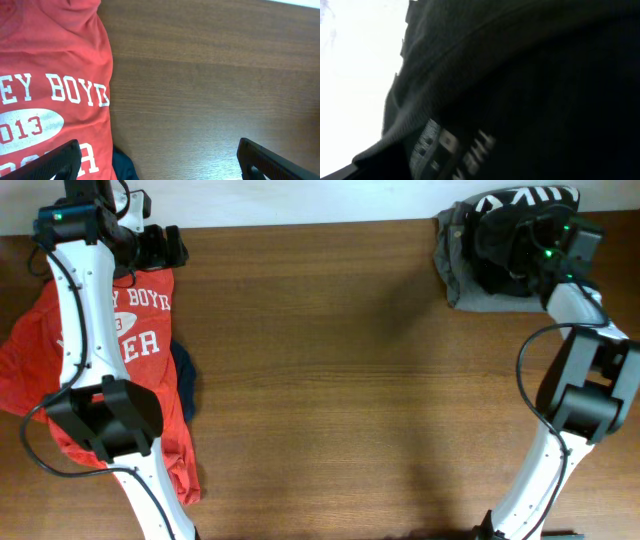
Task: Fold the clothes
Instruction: 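Release the bundle and press it flat on the stack with the right gripper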
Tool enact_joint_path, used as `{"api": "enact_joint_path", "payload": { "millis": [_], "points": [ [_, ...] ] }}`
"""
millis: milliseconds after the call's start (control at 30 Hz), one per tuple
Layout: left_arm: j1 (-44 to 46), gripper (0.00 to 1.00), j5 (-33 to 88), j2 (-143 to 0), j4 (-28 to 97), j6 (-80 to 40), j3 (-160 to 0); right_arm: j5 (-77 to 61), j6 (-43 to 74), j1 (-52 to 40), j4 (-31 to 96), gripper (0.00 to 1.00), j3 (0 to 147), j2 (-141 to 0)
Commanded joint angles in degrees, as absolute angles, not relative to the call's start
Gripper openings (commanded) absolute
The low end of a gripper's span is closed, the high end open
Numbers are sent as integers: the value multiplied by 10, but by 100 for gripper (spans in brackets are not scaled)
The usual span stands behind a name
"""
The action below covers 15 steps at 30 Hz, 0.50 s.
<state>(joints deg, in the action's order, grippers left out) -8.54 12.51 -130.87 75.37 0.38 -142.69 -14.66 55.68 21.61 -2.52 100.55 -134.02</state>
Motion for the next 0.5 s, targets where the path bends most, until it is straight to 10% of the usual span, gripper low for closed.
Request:
{"api": "enact_joint_path", "payload": {
  "millis": [0,467],
  "points": [
    [-81,99,123,-1339,753,13,-1425,-234,473,261,1,97,1013,-1326],
    [-77,99,126,-1345,741,13,-1425,-249,192,304,290,99,1013,-1140]
  ]
}}
